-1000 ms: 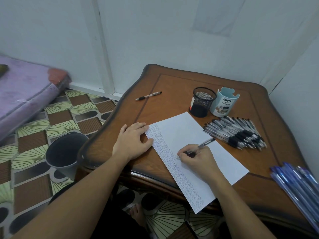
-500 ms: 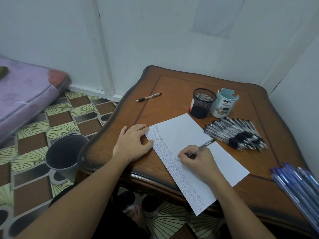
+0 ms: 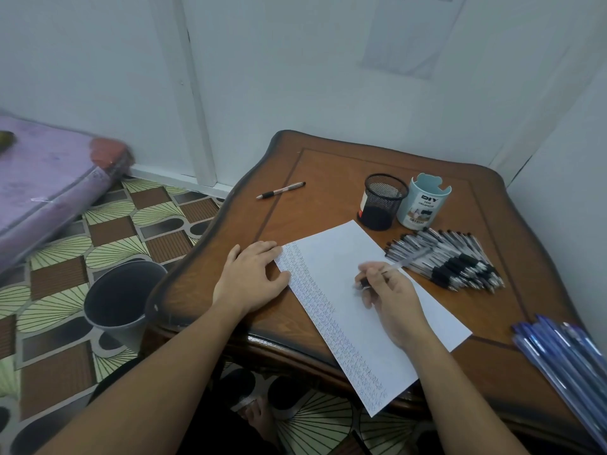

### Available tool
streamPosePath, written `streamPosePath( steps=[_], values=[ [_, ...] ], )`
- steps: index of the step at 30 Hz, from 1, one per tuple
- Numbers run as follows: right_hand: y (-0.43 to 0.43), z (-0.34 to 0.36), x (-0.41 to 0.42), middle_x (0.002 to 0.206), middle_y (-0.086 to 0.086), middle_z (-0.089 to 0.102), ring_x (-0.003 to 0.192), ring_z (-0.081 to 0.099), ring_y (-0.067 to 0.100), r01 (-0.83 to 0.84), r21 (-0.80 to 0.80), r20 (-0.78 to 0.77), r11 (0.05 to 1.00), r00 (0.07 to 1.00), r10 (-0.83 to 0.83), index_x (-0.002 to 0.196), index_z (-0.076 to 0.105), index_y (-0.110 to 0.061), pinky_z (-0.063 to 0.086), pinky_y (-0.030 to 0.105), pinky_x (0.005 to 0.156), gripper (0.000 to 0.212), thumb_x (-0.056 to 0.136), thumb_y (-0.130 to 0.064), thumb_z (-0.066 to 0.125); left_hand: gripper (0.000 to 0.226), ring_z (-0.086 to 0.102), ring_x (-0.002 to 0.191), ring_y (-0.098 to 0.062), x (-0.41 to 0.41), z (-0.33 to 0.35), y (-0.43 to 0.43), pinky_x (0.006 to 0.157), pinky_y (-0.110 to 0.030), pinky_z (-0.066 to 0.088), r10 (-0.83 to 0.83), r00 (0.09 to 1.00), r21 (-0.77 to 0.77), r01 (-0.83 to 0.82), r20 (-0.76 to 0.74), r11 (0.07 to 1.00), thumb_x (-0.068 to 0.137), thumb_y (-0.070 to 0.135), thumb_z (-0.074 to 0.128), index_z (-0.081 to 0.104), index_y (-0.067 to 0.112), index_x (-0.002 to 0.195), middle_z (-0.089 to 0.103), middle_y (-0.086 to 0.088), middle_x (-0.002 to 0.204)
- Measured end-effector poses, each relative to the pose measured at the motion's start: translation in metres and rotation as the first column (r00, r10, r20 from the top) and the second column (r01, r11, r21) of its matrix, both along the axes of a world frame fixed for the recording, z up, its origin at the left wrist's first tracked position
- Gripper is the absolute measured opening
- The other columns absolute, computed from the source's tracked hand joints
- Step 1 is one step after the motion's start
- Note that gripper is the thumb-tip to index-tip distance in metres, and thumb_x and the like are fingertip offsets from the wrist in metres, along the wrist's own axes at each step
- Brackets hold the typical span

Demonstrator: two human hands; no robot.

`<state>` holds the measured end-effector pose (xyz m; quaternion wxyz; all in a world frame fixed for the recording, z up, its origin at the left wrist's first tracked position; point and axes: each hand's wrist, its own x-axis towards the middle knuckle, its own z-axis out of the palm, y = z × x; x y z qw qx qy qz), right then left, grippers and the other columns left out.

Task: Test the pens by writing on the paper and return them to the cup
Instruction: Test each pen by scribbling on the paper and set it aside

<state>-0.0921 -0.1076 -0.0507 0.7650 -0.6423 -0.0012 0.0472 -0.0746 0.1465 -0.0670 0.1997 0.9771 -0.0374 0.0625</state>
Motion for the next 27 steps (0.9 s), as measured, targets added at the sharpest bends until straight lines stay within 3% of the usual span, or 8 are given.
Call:
streamPosePath(
  steps=[2, 5, 10, 13, 19, 22, 24, 27],
  values=[
    [0.0, -0.001, 0.003, 0.074, 0.011, 0.068, 0.059, 0.053, 0.019, -0.017, 0.004, -0.007, 1.0, 1.0, 0.017, 0.131, 0.046, -0.02, 0.044, 0.023, 0.052, 0.042, 0.092, -0.02, 0.062, 0.067, 0.024, 0.141, -0.002, 0.0, 0.0, 0.0, 0.119, -0.039, 0.003, 0.002, 1.0, -0.008, -0.002, 0.001, 1.0, 0.082, 0.063, 0.038, 0.048, 0.032, 0.141, 0.038, 0.016, 0.15],
    [0.001, 0.0, 0.003, 0.081, 0.02, 0.069, 0.065, 0.054, 0.031, -0.05, 0.01, -0.006, 0.999, 0.999, 0.05, 0.143, 0.015, -0.043, 0.046, 0.03, 0.055, 0.077, 0.094, -0.003, 0.058, 0.059, 0.024, 0.142, -0.002, 0.0, 0.0, 0.0, 0.119, -0.039, 0.002, 0.0, 1.0, -0.002, 0.0, 0.005, 1.0, 0.089, 0.058, 0.046, 0.047, 0.031, 0.141, 0.038, 0.016, 0.15],
    [0.001, 0.009, 0.003, 0.082, 0.025, 0.068, 0.061, 0.058, 0.03, -0.057, 0.04, -0.008, 0.998, 0.998, 0.058, 0.126, 0.033, -0.024, 0.045, 0.028, 0.046, 0.05, 0.089, -0.005, 0.061, 0.069, 0.024, 0.141, -0.001, 0.0, 0.0, 0.0, 0.119, -0.039, 0.003, 0.0, 1.0, -0.011, 0.0, -0.001, 1.0, 0.079, 0.062, 0.036, 0.048, 0.032, 0.14, 0.038, 0.017, 0.15],
    [0.001, 0.011, 0.003, 0.083, 0.024, 0.066, 0.064, 0.061, 0.028, -0.003, 0.105, -0.045, 0.994, 0.999, 0.008, 0.117, 0.037, -0.025, 0.043, 0.028, 0.044, 0.046, 0.083, -0.012, 0.065, 0.069, 0.024, 0.141, -0.001, 0.0, 0.001, 0.0, 0.119, -0.038, 0.003, -0.001, 1.0, -0.005, 0.001, -0.002, 1.0, 0.079, 0.063, 0.036, 0.047, 0.033, 0.141, 0.038, 0.017, 0.15],
    [-0.01, 0.015, 0.017, 0.083, 0.009, 0.06, 0.068, 0.061, 0.02, 0.096, 0.242, -0.25, 0.966, 0.968, -0.033, 0.141, 0.043, -0.032, 0.048, 0.028, 0.062, 0.056, 0.094, -0.007, 0.06, 0.069, 0.026, 0.141, -0.002, 0.001, 0.0, 0.001, 0.119, -0.04, 0.004, -0.005, 1.0, -0.01, 0.005, 0.003, 1.0, 0.08, 0.063, 0.036, 0.048, 0.033, 0.14, 0.039, 0.016, 0.149],
    [-0.027, 0.031, 0.028, 0.081, 0.009, 0.056, 0.06, 0.061, 0.015, 0.096, -0.056, -0.161, 0.994, 0.981, -0.104, 0.143, 0.047, -0.018, 0.043, 0.023, 0.048, 0.053, 0.094, -0.003, 0.062, 0.069, 0.027, 0.14, -0.002, 0.001, 0.0, 0.001, 0.119, -0.04, 0.005, -0.004, 1.0, -0.011, 0.004, 0.008, 1.0, 0.08, 0.063, 0.036, 0.048, 0.033, 0.14, 0.04, 0.016, 0.149],
    [-0.043, 0.044, 0.035, 0.078, 0.007, 0.059, 0.061, 0.059, 0.012, 0.162, -0.522, 0.038, 0.838, 0.985, -0.167, 0.135, 0.056, -0.017, 0.043, 0.021, 0.049, 0.046, 0.092, -0.005, 0.066, 0.069, 0.027, 0.141, -0.002, 0.002, 0.0, 0.002, 0.119, -0.04, 0.005, -0.003, 1.0, -0.005, 0.003, 0.004, 1.0, 0.08, 0.064, 0.036, 0.048, 0.033, 0.141, 0.039, 0.017, 0.149],
    [-0.069, 0.053, 0.044, 0.091, 0.002, 0.065, 0.077, 0.057, 0.015, 0.283, -0.91, 0.252, 0.304, 0.958, -0.138, 0.119, 0.057, -0.025, 0.043, 0.027, 0.059, 0.029, 0.093, -0.014, 0.065, 0.071, 0.025, 0.141, -0.001, 0.001, 0.0, 0.001, 0.119, -0.039, 0.004, -0.004, 1.0, 0.002, 0.004, -0.006, 1.0, 0.079, 0.065, 0.034, 0.047, 0.034, 0.141, 0.038, 0.017, 0.15]
  ],
)
